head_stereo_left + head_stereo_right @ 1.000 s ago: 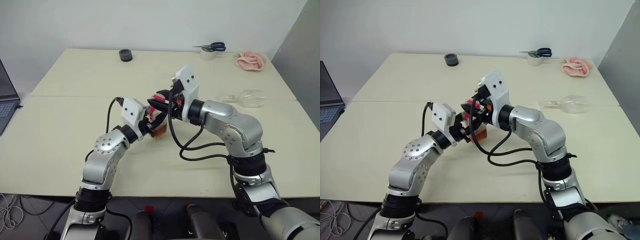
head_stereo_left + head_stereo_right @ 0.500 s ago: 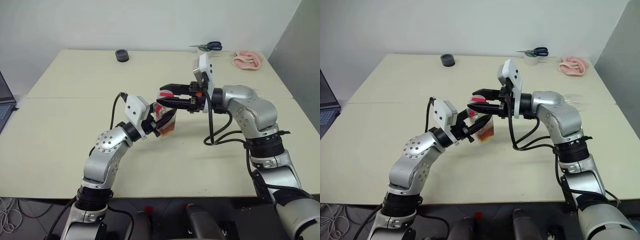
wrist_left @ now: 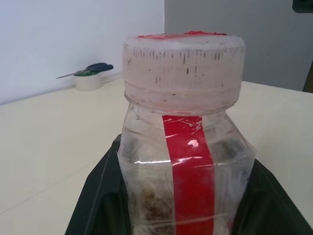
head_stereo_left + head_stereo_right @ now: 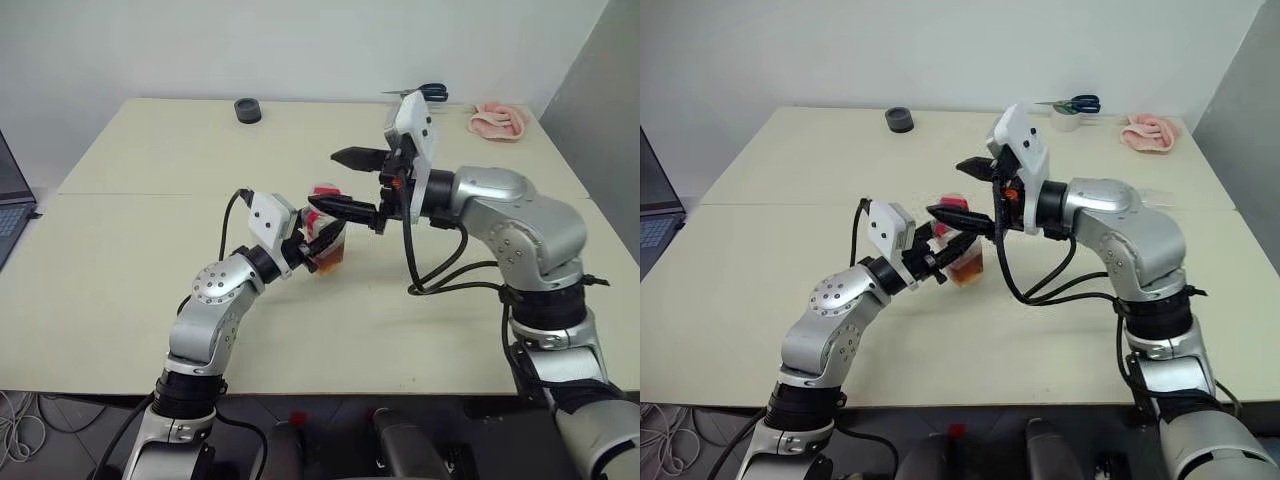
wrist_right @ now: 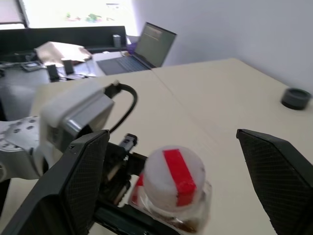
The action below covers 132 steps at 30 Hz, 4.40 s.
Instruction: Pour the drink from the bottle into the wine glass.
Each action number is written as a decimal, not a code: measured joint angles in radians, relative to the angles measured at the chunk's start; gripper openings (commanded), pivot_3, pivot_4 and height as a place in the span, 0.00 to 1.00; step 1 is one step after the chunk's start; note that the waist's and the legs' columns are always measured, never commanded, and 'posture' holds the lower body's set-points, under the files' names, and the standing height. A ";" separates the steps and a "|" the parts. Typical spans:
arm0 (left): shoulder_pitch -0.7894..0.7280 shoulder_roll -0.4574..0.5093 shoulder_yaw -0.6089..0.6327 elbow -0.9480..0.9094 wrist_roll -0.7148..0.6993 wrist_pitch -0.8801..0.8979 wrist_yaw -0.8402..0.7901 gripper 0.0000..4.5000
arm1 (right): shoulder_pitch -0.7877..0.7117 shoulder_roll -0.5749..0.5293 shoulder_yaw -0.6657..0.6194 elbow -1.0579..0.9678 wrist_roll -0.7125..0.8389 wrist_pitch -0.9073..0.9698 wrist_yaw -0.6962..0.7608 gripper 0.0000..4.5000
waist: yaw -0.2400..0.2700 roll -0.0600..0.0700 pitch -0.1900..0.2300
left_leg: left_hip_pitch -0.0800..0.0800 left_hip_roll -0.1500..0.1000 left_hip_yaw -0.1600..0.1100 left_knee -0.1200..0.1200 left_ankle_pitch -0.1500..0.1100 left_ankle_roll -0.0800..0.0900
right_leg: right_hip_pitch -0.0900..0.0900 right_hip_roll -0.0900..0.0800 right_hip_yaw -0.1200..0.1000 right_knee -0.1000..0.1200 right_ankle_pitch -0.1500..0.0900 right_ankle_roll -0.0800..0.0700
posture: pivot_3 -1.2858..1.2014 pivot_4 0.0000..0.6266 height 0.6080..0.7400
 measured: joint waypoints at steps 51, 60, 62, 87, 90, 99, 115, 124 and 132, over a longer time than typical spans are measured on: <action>-0.009 -0.015 -0.043 0.013 0.021 -0.041 -0.043 0.40 | 0.017 -0.037 0.043 0.295 0.009 -0.262 0.357 0.40 | 0.001 0.001 0.001 | 0.000 0.001 0.001 0.000 0.000 0.000 | 0.000 0.002 0.001 -0.002 0.000 0.000 | 0.52 0.24 1.00; -0.002 -0.014 -0.031 0.012 0.021 -0.039 -0.017 0.40 | 0.018 -0.035 0.048 0.242 0.011 -0.219 0.355 1.00 | 0.005 0.001 0.001 | 0.000 0.001 0.000 0.000 0.000 0.000 | 0.000 0.001 0.000 -0.001 0.000 0.000 | 0.52 0.24 1.00; -0.005 -0.015 -0.029 0.011 0.020 -0.043 -0.017 0.40 | 0.021 -0.036 0.045 0.208 0.011 -0.201 0.327 1.00 | 0.007 0.001 0.001 | 0.000 0.001 0.000 0.000 0.000 0.000 | 0.000 0.001 0.000 -0.001 0.000 0.000 | 0.52 0.24 1.00; -0.009 -0.015 -0.025 0.076 0.033 -0.042 -0.003 0.40 | 0.106 0.148 0.032 -0.060 -0.049 0.074 -0.292 1.00 | 0.009 0.001 0.001 | -0.001 0.000 0.000 0.000 0.000 0.000 | 0.000 0.001 0.000 -0.001 0.000 0.000 | 0.52 0.24 1.00; -0.008 -0.014 -0.025 0.070 0.033 -0.042 -0.001 0.40 | 0.106 0.153 0.031 -0.054 -0.051 0.074 -0.293 0.94 | 0.008 0.001 0.001 | -0.001 0.000 0.000 0.000 0.000 0.000 | 0.000 0.001 0.000 -0.001 0.000 0.000 | 0.52 0.24 1.00; -0.007 -0.012 -0.025 0.057 0.033 -0.041 0.000 0.40 | 0.118 0.185 0.055 -0.053 -0.061 0.062 -0.296 0.41 | 0.008 0.001 0.001 | -0.001 0.000 0.000 0.000 0.000 0.000 | 0.000 0.001 0.000 -0.001 0.000 0.000 | 0.52 0.24 1.00; -0.006 -0.006 -0.045 0.019 0.027 -0.044 -0.043 0.40 | -0.061 -0.033 0.121 0.403 -0.069 -0.367 0.441 0.41 | -0.007 0.002 0.001 | 0.001 0.001 0.001 0.000 0.000 0.000 | 0.000 0.002 0.001 -0.001 0.000 -0.001 | 0.52 0.24 1.00; 0.018 -0.006 -0.044 0.008 0.034 -0.037 -0.024 0.40 | -0.070 -0.010 0.118 0.488 -0.076 -0.422 0.498 0.63 | -0.006 0.002 0.001 | 0.000 0.000 0.000 0.000 0.000 0.000 | 0.000 0.000 0.000 0.000 0.000 -0.001 | 0.52 0.24 1.00; -0.006 -0.006 -0.021 0.016 0.033 -0.036 0.002 0.40 | -0.071 0.006 0.089 0.404 -0.042 -0.348 0.433 1.00 | -0.005 0.002 0.001 | 0.000 0.000 0.000 0.000 0.000 0.000 | 0.000 0.000 0.000 0.000 0.000 -0.001 | 0.52 0.24 1.00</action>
